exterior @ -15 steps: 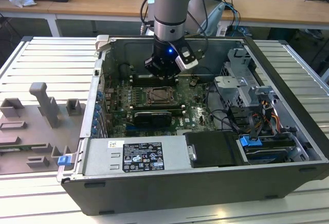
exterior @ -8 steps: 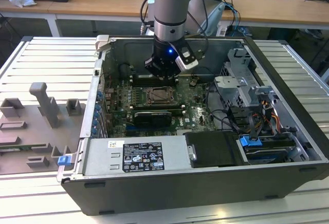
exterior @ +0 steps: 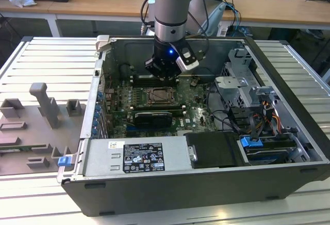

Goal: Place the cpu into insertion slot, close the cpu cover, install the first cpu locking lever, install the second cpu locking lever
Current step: 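Install the second cpu locking lever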

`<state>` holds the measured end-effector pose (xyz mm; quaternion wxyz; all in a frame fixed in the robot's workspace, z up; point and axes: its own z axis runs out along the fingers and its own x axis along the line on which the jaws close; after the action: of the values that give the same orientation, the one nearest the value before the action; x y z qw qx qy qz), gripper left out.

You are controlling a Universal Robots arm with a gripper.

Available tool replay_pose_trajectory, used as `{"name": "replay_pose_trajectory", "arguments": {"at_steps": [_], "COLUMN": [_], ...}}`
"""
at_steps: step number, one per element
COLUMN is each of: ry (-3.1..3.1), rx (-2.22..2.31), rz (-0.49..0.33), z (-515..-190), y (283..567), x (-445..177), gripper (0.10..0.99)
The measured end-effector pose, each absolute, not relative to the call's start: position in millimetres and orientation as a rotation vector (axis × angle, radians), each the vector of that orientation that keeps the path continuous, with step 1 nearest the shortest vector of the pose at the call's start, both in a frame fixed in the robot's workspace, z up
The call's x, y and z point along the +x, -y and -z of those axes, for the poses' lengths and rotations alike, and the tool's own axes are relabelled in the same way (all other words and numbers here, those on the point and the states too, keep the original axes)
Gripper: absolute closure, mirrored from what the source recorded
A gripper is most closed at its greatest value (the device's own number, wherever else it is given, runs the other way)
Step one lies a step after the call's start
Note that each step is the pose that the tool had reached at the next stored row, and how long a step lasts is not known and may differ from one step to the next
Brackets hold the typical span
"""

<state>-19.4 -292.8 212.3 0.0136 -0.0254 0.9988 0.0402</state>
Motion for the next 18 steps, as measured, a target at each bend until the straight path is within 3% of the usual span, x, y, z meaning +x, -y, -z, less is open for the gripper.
{"name": "replay_pose_trajectory", "arguments": {"at_steps": [9,18], "ry": [-3.111,-3.111], "rx": [-0.079,-0.079], "rz": [-0.125,-0.115], "z": [-213,-249], "y": [297,297], "x": [-19,-19], "gripper": [0.98,0.98]}}
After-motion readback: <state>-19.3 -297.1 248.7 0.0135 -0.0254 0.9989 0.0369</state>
